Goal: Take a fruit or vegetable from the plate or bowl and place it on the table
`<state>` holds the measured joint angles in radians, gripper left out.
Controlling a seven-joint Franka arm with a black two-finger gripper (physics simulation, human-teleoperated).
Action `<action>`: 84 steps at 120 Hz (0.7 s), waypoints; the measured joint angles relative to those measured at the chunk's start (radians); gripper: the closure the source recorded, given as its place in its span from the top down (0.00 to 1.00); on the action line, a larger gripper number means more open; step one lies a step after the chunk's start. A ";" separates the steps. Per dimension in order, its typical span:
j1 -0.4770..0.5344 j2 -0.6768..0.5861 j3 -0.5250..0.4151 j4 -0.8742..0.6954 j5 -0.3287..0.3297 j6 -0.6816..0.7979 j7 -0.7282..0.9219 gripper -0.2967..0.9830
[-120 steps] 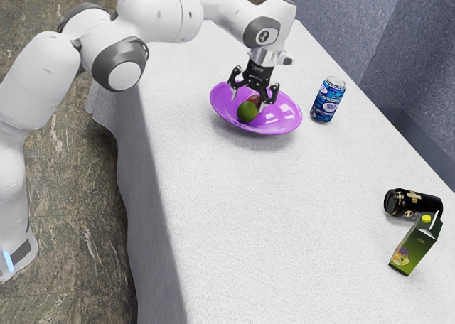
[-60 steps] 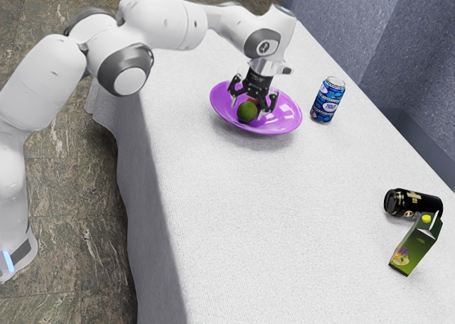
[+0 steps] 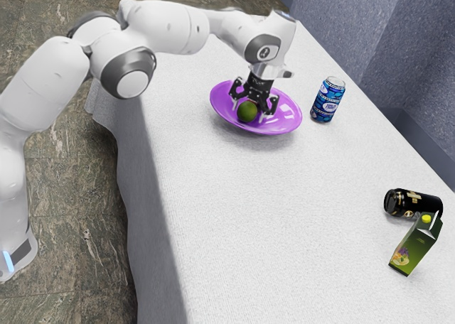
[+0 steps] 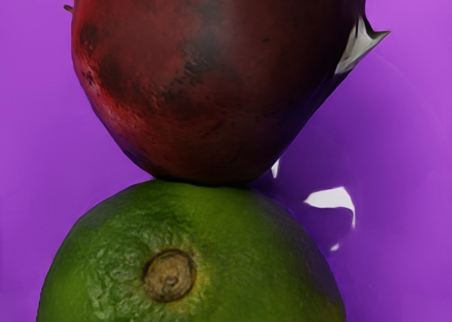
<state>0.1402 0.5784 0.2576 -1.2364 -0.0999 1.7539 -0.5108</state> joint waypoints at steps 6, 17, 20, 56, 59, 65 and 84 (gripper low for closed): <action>0.001 0.003 0.000 0.001 0.000 0.005 0.000 0.77; 0.001 0.011 0.000 0.001 0.000 0.014 0.001 0.71; 0.003 0.014 0.001 0.001 0.001 0.016 0.004 0.67; 0.008 -0.023 0.004 0.047 0.004 0.006 0.041 0.44; 0.006 -0.041 0.002 0.051 0.002 -0.008 0.044 0.43; -0.008 -0.090 -0.004 0.050 -0.005 -0.045 0.046 0.44; -0.250 -0.263 -0.017 -0.032 -0.001 -0.135 0.036 0.46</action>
<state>-0.1096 0.3155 0.2401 -1.2688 -0.1009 1.6189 -0.4747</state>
